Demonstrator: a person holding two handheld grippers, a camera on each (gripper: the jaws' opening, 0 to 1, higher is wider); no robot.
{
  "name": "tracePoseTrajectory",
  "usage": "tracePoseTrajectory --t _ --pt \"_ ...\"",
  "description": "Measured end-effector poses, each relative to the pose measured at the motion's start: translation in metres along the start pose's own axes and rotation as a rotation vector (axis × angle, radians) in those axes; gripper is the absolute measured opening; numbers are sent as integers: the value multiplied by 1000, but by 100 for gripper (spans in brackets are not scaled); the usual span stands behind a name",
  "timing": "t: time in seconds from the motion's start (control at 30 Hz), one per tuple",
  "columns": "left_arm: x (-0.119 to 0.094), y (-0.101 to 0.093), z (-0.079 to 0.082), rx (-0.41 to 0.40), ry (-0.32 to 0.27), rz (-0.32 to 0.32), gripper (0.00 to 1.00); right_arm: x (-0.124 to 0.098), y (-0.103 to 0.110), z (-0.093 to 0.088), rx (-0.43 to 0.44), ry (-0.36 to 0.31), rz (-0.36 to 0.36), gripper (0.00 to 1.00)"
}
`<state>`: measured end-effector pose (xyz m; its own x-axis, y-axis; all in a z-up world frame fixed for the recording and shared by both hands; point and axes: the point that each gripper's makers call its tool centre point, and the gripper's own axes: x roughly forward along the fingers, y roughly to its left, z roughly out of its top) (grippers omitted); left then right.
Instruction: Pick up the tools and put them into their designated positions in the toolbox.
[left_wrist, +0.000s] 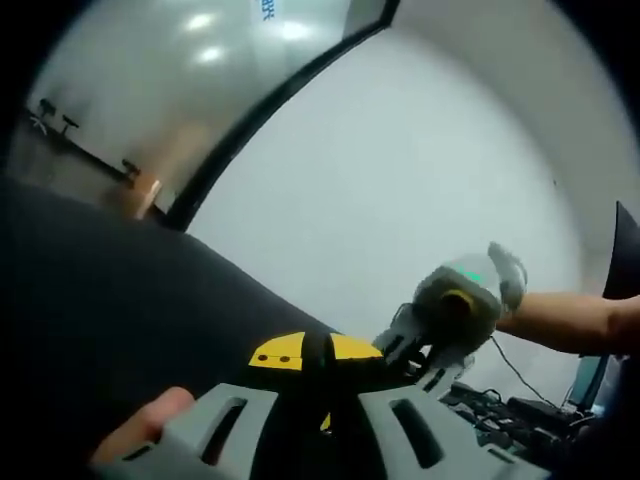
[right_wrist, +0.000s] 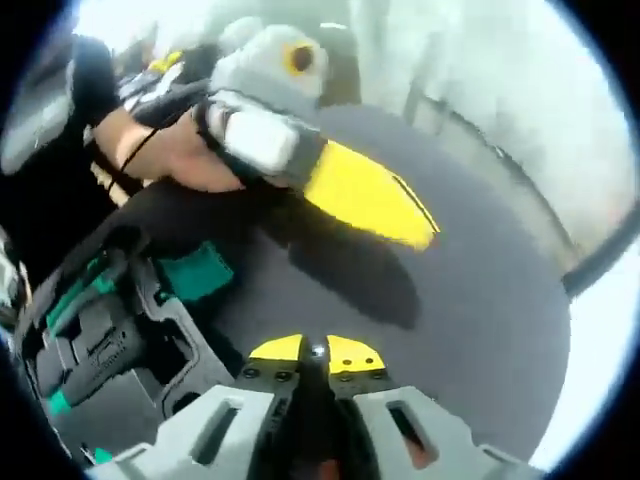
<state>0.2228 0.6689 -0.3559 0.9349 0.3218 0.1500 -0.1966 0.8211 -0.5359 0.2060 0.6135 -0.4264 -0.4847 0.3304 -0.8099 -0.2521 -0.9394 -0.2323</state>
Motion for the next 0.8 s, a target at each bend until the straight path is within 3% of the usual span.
tracePoseTrajectory --t 0.07,0.13,0.2,0.27,0.33,0.4,0.47,0.6,0.67,0.73,0.8 --pt "0 0 0 -1 -2 1 10 1 6 18 -49 -47 -3 4" --pt "0 1 1 -5 -5 1 10 -3 6 20 -21 -12 -4 7" --pt "0 1 1 -4 -4 3 10 -14 -18 11 205 45 -99 8" --pt "0 0 0 1 -1 2 10 -19 -20 -2 343 102 -92 8" --pt "0 0 0 1 0 3 10 -18 -18 -11 319 139 -95 7" --pt "0 1 1 -4 -4 3 10 -16 -4 -18 358 178 -47 6" --pt "-1 1 1 -5 -5 2 10 -11 5 -20 414 171 -28 3" --pt "-1 0 0 1 -2 2 10 3 1 -27 449 188 -68 0" --pt "-1 0 0 0 -2 4 10 8 -5 -32 401 202 -122 1" --pt "-1 0 -1 6 1 8 10 8 -4 -27 352 189 -130 1" --pt "-1 0 -2 13 5 9 10 5 -10 -18 367 119 -170 1"
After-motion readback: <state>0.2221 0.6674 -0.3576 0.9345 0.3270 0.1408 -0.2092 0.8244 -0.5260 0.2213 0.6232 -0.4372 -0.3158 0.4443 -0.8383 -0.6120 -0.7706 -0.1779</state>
